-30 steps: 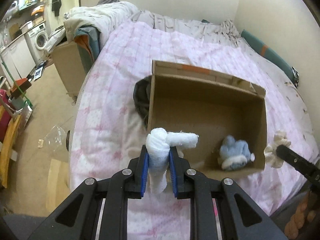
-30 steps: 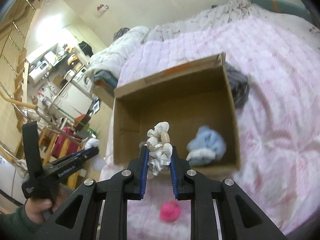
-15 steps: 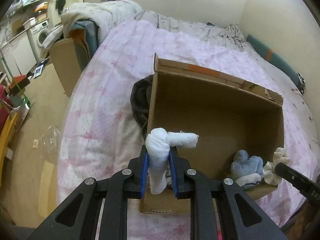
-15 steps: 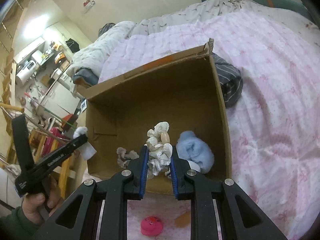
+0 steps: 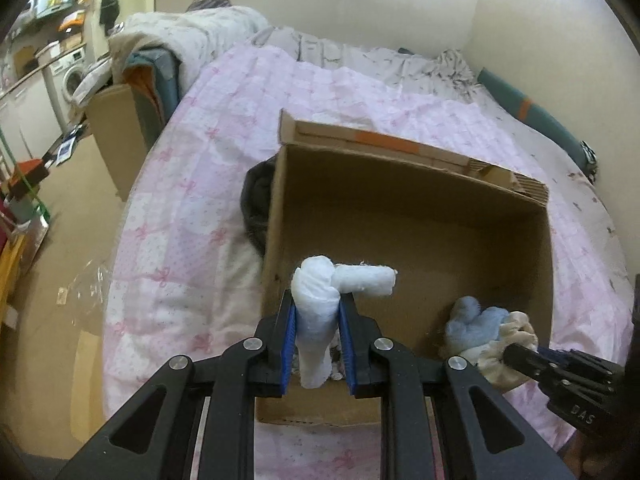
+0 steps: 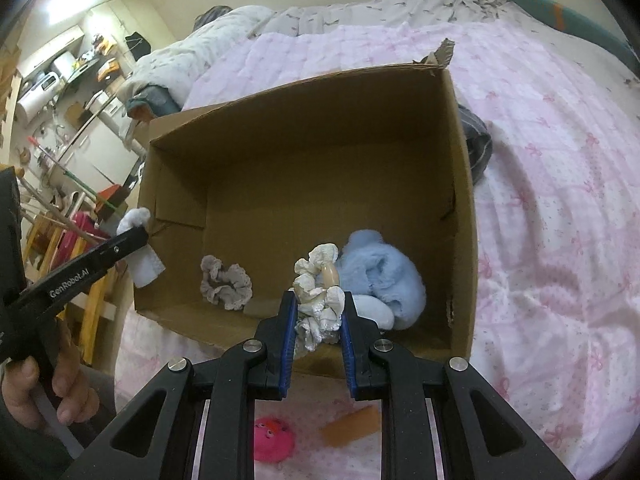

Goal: Organize soft objects
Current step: 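Carry the white cloth and cream scrunchie over the box with both tools, then open both tools to drop the cloth and scrunchie into the box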

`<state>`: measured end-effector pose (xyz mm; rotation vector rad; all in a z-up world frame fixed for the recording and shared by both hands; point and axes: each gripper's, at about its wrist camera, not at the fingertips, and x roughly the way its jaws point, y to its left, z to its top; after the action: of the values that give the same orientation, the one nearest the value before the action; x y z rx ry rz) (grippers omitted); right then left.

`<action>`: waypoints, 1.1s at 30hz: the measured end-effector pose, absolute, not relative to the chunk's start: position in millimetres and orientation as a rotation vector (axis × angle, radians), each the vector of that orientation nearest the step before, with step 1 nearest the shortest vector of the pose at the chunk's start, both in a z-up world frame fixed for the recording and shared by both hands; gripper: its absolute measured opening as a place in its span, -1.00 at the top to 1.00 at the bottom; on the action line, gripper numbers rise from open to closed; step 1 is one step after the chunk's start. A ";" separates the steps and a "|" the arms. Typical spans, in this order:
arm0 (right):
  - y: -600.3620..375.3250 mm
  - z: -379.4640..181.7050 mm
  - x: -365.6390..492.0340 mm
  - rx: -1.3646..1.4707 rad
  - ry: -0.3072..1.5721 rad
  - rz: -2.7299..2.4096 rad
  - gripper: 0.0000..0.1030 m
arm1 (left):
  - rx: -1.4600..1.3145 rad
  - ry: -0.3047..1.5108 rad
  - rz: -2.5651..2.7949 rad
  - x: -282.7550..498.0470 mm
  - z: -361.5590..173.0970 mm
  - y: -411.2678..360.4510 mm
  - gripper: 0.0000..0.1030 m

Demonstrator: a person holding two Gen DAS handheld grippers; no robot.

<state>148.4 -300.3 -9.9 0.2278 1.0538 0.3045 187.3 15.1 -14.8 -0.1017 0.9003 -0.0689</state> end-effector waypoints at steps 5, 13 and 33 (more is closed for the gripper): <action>-302.0 -11.7 147.8 0.228 1.059 0.299 0.57 | -0.093 0.904 -0.099 187.0 -16.7 9.0 0.65; -302.1 -11.8 147.8 0.231 1.065 0.302 0.57 | -0.141 0.877 -0.087 186.4 -16.4 14.9 0.65; -297.9 -12.4 148.4 0.224 1.070 0.315 0.57 | 0.027 0.918 -0.082 183.9 -24.1 -9.1 -0.30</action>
<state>148.4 -297.9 -12.4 0.2238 1.0700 0.3150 183.9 -9.1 -24.1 0.0270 0.9178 -0.0815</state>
